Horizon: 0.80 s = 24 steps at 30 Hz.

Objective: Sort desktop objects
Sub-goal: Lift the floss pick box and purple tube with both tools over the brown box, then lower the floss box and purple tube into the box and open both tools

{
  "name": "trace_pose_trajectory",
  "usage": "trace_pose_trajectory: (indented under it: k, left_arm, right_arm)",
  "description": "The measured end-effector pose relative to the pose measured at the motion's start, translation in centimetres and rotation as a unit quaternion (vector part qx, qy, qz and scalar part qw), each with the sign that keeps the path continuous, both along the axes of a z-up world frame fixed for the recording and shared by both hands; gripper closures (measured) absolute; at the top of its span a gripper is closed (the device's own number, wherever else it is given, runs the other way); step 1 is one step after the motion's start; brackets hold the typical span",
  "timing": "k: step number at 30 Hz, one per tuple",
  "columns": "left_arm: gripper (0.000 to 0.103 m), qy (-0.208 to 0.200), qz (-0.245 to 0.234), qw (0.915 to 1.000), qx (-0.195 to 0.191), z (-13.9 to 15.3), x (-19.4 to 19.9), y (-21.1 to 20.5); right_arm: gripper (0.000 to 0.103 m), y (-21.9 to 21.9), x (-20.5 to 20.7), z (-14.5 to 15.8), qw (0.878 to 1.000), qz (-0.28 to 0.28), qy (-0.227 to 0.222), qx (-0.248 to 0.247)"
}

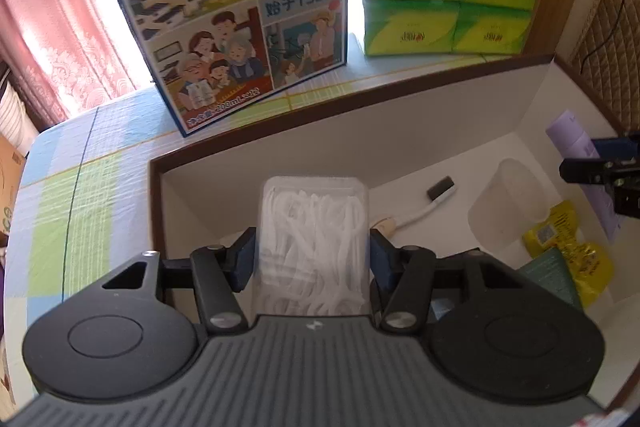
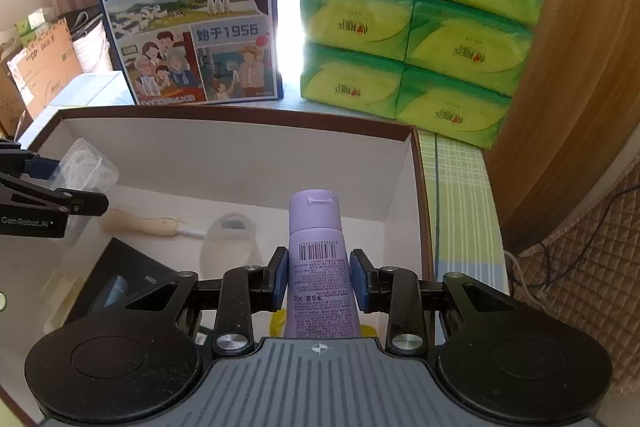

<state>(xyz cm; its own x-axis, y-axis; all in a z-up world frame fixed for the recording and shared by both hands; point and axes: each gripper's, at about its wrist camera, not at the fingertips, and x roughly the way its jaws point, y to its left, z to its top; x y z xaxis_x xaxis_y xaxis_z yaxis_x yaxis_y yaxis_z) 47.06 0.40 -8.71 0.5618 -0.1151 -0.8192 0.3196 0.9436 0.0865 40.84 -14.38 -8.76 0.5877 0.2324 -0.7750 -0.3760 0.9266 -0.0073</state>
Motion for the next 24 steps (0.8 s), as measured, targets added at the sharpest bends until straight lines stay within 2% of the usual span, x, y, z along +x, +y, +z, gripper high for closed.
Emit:
trace_pose_trajectory:
  k: [3, 11, 15, 24]
  left_arm:
    - [0.05, -0.004, -0.006, 0.9999, 0.015, -0.4, 0.5, -0.6]
    - [0.05, 0.0, -0.006, 0.9999, 0.01, -0.9, 1.3, -0.7]
    - [0.045, -0.013, -0.005, 0.9998, 0.011, -0.3, 1.2, -0.6]
    - [0.039, -0.025, 0.007, 0.9997, 0.006, 0.7, 0.5, 0.4]
  right_arm:
    - [0.073, 0.2, 0.4, -0.1, 1.0, 0.012, -0.003, -0.009]
    - [0.073, 0.7, 1.1, -0.4, 0.999, 0.022, -0.011, -0.022]
    - [0.073, 0.8, 1.2, 0.0, 0.999, 0.024, -0.025, -0.02]
    - [0.07, 0.6, 0.4, 0.7, 0.999, 0.031, -0.026, -0.004]
